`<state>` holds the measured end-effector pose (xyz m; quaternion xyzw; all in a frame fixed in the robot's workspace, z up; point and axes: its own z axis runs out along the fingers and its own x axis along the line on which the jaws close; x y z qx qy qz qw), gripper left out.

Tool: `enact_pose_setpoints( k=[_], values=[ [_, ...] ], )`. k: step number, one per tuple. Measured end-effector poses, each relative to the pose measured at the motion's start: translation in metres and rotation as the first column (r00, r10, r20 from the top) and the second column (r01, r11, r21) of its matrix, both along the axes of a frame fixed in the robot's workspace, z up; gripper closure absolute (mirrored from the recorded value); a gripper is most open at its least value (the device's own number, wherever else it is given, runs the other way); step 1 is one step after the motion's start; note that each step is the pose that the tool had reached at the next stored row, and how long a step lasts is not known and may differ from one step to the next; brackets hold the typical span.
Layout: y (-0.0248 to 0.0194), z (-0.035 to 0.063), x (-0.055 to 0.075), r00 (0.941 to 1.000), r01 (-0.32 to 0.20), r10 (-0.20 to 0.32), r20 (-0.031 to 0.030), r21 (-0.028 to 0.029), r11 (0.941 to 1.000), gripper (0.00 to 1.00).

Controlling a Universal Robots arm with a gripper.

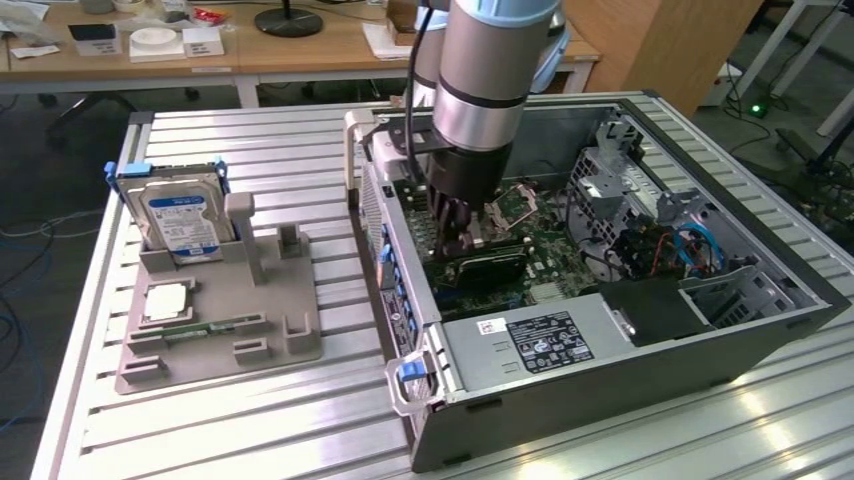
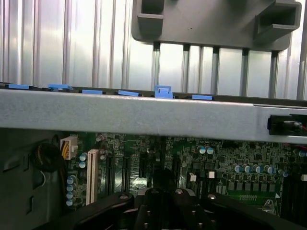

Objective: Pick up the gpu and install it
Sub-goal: 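Press down on the gpu until it lock into place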

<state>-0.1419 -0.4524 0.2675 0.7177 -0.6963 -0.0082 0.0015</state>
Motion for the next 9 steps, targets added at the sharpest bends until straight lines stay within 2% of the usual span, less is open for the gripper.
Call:
enact_pose_setpoints(
  k=[9],
  values=[
    [-0.0001,-0.0069,0.0000,1.0000,0.000,0.000,-0.0023,-0.0007,1.0000,0.89]
  ],
)
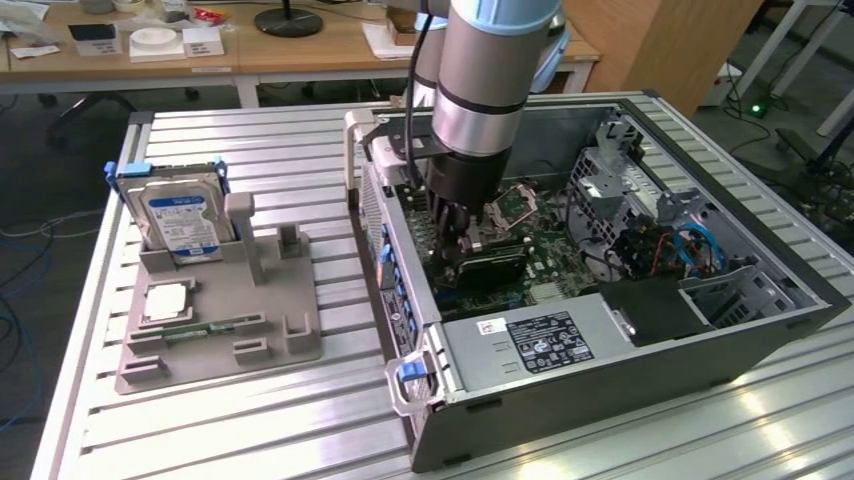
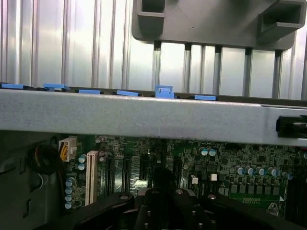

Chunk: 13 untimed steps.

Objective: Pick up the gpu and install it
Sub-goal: 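Press down on the gpu until it lock into place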

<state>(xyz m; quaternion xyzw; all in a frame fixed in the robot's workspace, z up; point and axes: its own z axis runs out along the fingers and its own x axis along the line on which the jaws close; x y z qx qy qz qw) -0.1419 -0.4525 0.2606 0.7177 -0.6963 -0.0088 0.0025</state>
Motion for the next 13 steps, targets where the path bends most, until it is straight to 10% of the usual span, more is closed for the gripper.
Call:
enact_pose_setpoints(
  k=[13],
  values=[
    [0.0001,0.0109,0.000,1.0000,0.000,0.000,-0.0002,0.0057,1.0000,0.89]
  ],
)
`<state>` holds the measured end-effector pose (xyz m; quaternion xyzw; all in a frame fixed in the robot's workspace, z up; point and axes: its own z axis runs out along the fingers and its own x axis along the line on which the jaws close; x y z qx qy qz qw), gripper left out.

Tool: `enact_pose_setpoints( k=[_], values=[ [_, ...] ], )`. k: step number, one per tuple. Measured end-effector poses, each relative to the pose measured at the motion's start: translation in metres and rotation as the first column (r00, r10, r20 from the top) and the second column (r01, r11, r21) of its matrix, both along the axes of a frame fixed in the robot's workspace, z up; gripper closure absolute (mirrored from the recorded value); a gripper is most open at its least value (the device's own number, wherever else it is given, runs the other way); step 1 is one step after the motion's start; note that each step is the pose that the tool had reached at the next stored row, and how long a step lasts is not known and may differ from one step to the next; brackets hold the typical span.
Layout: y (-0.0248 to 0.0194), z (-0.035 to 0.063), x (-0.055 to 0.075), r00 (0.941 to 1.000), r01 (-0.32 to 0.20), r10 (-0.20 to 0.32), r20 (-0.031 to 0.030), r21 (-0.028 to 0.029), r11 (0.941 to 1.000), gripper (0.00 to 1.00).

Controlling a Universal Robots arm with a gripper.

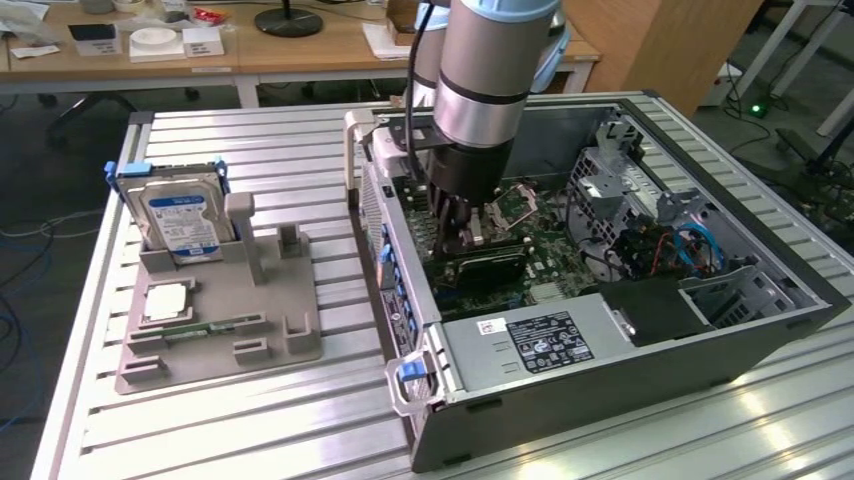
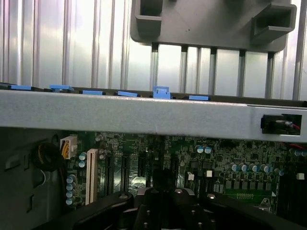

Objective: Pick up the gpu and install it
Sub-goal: 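Press down on the gpu until it lock into place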

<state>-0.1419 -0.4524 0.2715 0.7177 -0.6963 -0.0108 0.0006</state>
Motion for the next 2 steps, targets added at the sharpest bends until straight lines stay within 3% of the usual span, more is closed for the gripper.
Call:
enact_pose_setpoints(
  k=[2],
  values=[
    [0.0000,0.0000,0.0000,1.0000,0.000,0.000,0.0000,0.0000,1.0000,0.89]
  ],
)
